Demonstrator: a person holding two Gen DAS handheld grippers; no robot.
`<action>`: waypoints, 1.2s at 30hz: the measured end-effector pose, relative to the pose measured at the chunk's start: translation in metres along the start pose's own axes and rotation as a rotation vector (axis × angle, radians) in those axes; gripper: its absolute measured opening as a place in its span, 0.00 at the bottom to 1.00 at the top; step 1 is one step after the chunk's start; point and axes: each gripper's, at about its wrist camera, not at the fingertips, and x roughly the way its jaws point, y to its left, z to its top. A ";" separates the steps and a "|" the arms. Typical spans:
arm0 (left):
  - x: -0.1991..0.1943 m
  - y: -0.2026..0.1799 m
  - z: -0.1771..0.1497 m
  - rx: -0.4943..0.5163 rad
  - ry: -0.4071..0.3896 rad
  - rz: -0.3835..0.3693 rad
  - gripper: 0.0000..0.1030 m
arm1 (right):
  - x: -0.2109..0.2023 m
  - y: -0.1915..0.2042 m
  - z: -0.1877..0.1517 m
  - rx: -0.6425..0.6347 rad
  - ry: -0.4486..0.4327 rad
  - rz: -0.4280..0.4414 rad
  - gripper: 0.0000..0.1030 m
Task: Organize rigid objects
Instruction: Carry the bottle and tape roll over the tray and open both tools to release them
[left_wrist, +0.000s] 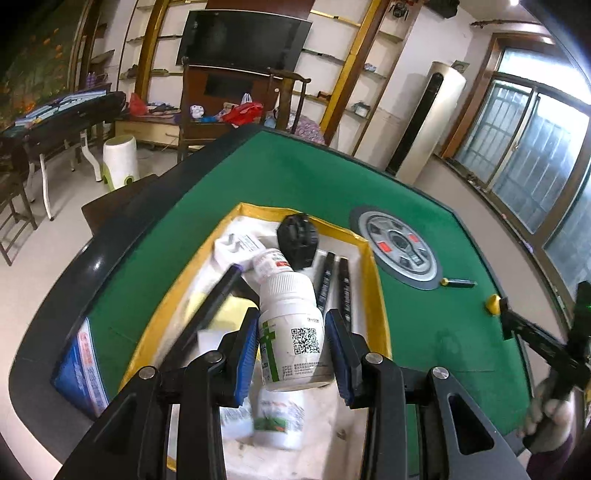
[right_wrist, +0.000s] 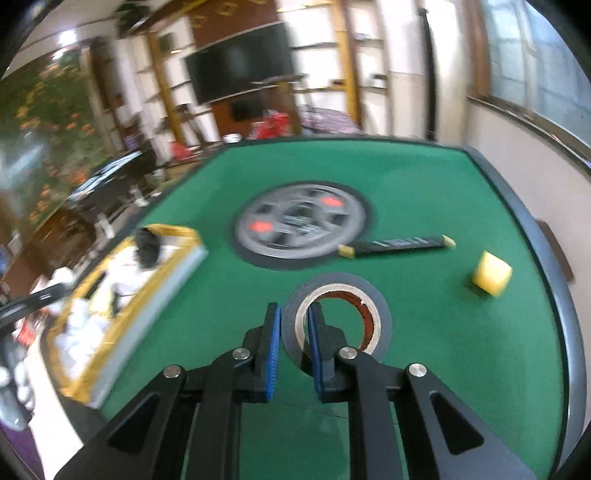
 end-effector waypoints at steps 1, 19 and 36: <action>0.004 0.000 0.004 0.008 0.005 0.006 0.37 | -0.001 0.015 0.003 -0.026 -0.004 0.025 0.14; 0.087 0.020 0.077 0.078 0.074 0.157 0.37 | 0.099 0.212 0.038 -0.203 0.164 0.296 0.14; 0.096 0.010 0.083 0.147 -0.047 0.194 0.37 | 0.134 0.212 0.022 -0.140 0.140 0.222 0.14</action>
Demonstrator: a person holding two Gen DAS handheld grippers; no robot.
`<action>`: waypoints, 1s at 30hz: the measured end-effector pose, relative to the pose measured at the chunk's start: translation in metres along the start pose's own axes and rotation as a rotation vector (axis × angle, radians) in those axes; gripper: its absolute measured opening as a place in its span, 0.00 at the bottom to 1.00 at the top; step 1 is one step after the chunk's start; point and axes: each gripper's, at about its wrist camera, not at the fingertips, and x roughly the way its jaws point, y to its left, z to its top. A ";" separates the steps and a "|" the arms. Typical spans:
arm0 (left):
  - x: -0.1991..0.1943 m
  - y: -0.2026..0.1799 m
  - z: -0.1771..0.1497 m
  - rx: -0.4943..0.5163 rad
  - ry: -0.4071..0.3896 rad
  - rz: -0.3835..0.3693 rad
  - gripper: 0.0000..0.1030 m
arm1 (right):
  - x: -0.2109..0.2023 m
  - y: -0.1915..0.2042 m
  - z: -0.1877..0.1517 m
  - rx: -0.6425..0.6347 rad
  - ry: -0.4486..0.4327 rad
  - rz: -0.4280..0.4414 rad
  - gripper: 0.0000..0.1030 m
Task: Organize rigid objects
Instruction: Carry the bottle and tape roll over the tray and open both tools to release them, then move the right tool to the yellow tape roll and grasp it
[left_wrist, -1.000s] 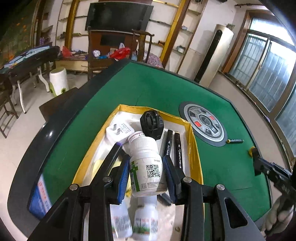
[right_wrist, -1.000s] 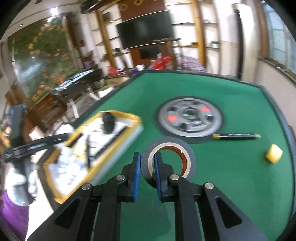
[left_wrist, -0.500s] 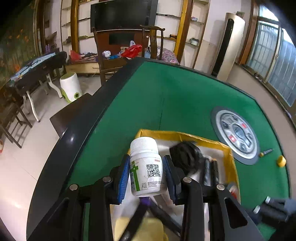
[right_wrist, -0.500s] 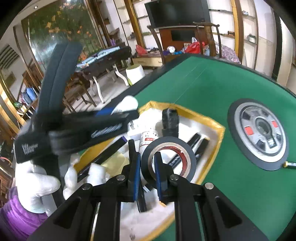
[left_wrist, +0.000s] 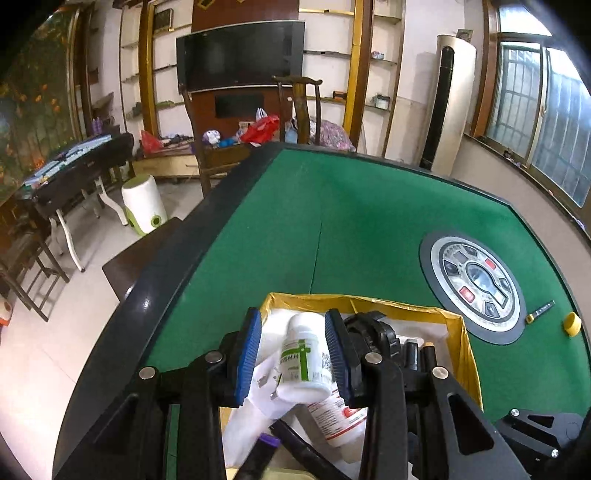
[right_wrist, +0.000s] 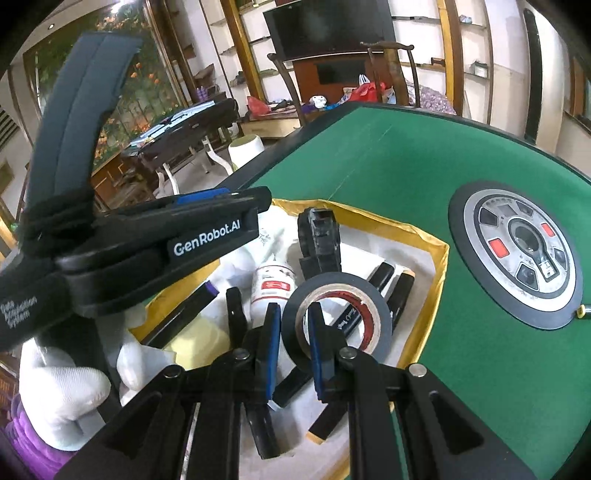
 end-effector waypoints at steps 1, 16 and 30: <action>0.000 0.001 0.000 -0.002 -0.005 0.001 0.37 | 0.002 0.000 0.002 0.000 -0.001 0.004 0.14; 0.002 -0.006 -0.002 -0.009 -0.024 0.014 0.39 | 0.023 -0.014 0.017 0.035 0.048 0.061 0.14; -0.032 -0.015 0.001 -0.034 -0.070 0.051 0.83 | -0.015 -0.029 0.018 0.074 -0.038 0.098 0.48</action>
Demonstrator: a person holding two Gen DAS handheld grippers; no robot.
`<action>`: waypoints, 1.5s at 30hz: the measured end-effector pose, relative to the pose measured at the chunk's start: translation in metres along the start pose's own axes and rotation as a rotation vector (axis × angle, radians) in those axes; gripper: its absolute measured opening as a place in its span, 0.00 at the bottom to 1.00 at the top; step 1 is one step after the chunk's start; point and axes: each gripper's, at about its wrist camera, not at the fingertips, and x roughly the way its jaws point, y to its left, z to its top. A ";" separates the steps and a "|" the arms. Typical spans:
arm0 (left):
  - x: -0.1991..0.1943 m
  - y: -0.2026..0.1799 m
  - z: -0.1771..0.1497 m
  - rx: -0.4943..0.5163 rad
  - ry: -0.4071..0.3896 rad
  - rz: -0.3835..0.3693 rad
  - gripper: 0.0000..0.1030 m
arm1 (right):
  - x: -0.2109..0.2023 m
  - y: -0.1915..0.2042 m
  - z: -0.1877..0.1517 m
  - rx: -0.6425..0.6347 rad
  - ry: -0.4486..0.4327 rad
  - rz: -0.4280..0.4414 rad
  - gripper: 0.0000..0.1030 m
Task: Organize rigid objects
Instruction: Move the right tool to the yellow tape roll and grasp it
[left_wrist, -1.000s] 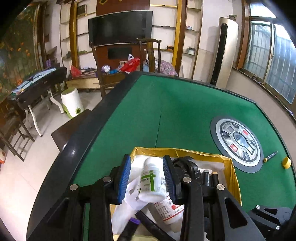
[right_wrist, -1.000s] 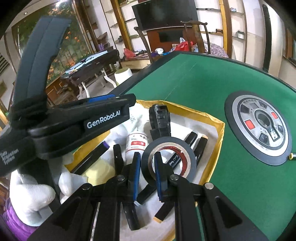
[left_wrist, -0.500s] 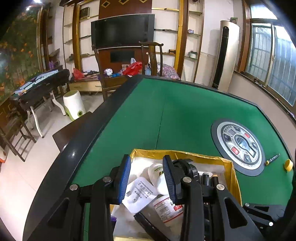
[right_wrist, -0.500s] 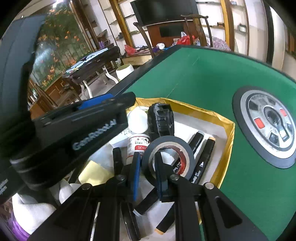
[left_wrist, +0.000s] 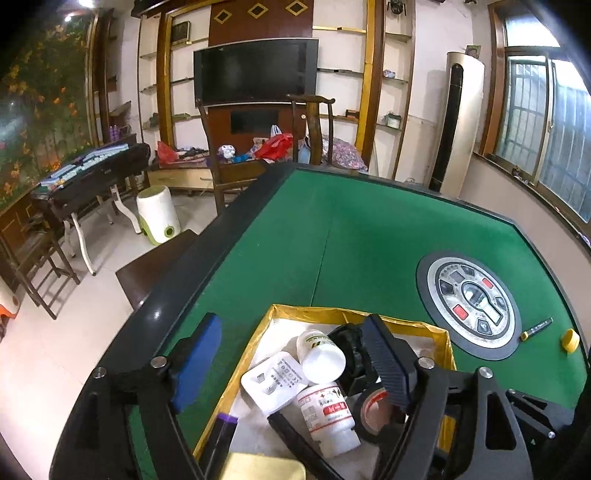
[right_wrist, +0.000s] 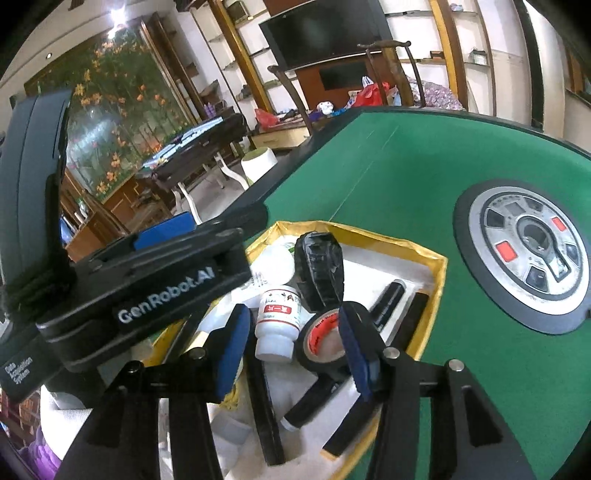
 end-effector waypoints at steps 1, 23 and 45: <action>-0.005 -0.002 0.000 0.003 -0.006 0.001 0.85 | -0.004 -0.002 -0.001 0.004 -0.007 0.000 0.49; -0.100 -0.126 -0.027 0.270 -0.113 0.013 0.96 | -0.143 -0.123 -0.070 0.203 -0.195 -0.141 0.55; -0.053 -0.236 -0.064 0.348 0.166 -0.280 0.96 | -0.223 -0.329 -0.083 0.538 -0.277 -0.542 0.65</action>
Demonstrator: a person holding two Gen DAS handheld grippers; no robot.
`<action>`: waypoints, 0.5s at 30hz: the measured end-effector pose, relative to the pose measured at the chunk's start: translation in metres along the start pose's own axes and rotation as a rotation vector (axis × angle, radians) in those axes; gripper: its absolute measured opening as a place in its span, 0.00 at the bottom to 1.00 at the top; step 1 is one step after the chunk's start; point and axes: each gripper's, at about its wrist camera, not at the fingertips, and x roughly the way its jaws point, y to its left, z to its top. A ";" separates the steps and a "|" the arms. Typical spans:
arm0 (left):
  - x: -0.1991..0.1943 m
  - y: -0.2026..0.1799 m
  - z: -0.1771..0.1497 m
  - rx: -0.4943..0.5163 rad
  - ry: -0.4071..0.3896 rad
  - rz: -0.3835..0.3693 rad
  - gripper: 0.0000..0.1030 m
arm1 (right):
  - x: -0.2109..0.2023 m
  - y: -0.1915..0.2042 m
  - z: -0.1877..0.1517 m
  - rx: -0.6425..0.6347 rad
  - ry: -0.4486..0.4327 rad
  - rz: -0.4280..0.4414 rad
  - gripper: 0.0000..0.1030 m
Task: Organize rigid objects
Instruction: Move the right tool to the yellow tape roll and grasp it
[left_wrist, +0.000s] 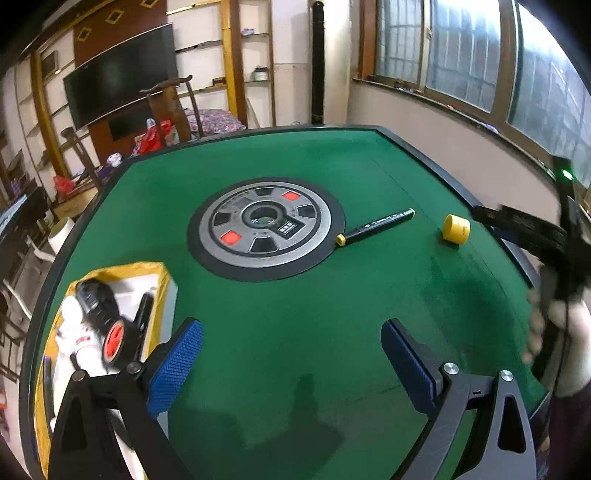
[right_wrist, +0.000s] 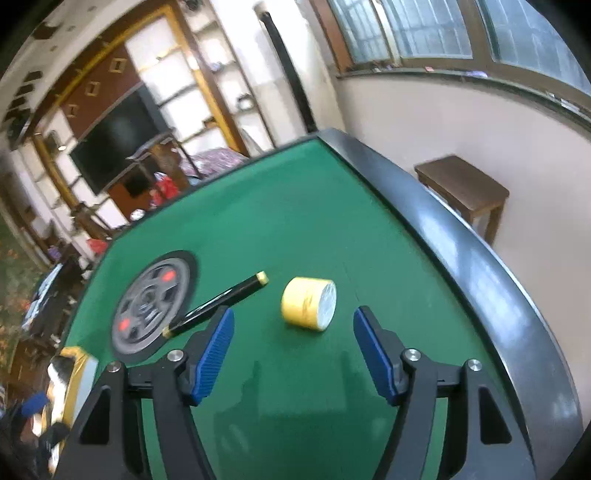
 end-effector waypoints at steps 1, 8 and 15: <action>0.005 -0.002 0.004 0.011 0.005 -0.007 0.96 | 0.010 0.000 0.003 0.005 0.020 -0.010 0.64; 0.047 -0.027 0.039 0.119 0.013 -0.056 0.96 | 0.062 0.006 0.003 -0.003 0.076 -0.086 0.64; 0.107 -0.072 0.075 0.291 0.038 -0.133 0.96 | 0.065 -0.008 0.000 0.014 0.084 -0.032 0.32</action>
